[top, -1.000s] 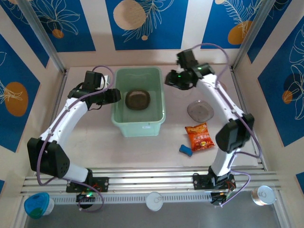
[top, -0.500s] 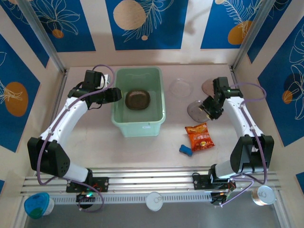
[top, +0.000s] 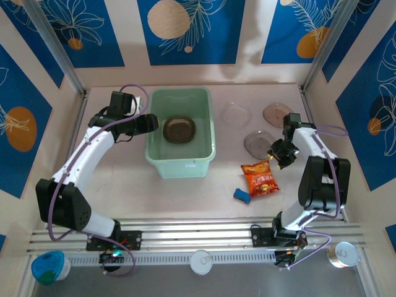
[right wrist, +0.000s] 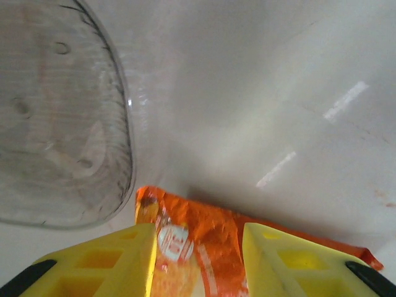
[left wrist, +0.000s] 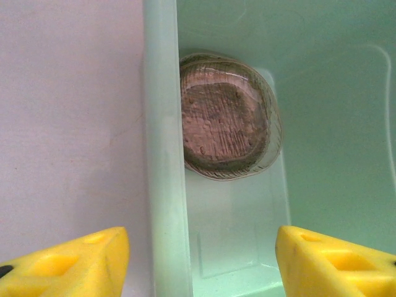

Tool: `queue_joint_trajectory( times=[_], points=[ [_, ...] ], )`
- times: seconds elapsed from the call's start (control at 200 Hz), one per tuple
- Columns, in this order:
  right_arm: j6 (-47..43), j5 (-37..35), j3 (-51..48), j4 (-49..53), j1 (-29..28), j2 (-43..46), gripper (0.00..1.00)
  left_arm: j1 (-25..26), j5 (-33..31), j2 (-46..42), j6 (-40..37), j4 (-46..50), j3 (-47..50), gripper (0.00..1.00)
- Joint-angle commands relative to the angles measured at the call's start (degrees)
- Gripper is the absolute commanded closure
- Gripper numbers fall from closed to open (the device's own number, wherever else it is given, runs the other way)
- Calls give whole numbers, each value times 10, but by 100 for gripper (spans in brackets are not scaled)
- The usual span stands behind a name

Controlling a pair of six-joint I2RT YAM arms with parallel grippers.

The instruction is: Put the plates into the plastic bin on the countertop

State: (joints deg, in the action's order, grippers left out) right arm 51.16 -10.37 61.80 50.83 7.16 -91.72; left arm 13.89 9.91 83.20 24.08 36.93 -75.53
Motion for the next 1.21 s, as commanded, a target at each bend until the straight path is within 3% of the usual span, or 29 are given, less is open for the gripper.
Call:
queue_joint_trajectory(
  times=[0.0, 0.695, 1.2],
  points=[
    [-3, -7, 22, -19, -3, -18, 57, -4, -14, -8, 6, 13, 1, 35],
    [-6, -17, 75, -28, -32, -107, 55, -3, -20, 5, 15, 20, -8, 35],
    [10, -41, 79, -30, -49, -140, 62, -2, -23, 1, 16, 23, -8, 35]
  ],
)
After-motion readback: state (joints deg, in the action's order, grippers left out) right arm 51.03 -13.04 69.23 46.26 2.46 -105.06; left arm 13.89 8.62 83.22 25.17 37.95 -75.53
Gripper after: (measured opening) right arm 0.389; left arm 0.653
